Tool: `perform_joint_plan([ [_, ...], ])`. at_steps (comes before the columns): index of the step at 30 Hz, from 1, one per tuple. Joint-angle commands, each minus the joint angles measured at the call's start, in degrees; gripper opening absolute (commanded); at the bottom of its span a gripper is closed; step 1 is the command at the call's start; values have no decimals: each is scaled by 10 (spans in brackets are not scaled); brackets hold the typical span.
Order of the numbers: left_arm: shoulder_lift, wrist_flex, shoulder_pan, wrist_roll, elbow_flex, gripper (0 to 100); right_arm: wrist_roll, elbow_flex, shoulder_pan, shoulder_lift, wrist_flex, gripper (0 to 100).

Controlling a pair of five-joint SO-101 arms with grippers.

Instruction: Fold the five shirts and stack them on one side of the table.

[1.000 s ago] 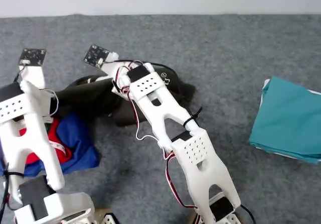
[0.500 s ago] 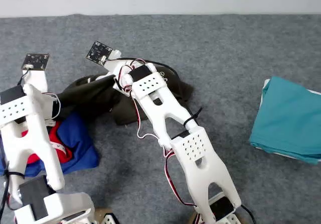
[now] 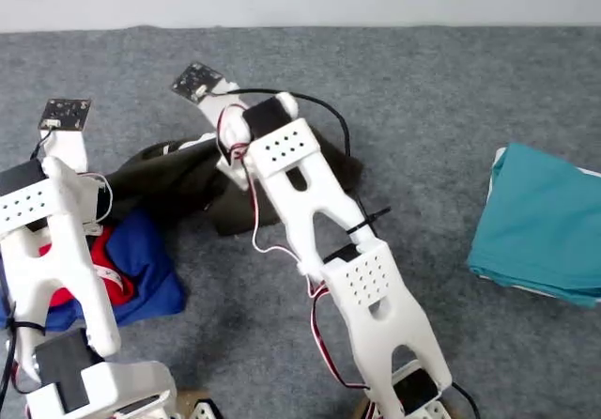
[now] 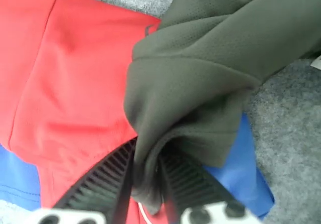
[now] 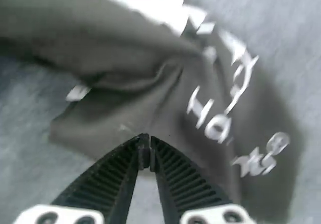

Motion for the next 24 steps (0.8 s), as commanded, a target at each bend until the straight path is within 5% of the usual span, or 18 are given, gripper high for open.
perform_joint_plan([
  [1,-29,-12,-3,-7,-2,14,-60,-29,-22,-43,74,12],
  [4,-29,-12,-3,-7,-2,14,-108,-6,-31,-54,72,30],
  [10,-29,-12,-4,-7,-2,14,-179,31,-78,-73,72,262],
  [24,-29,-12,-4,-7,-1,14,-207,48,-133,-7,26,255],
])
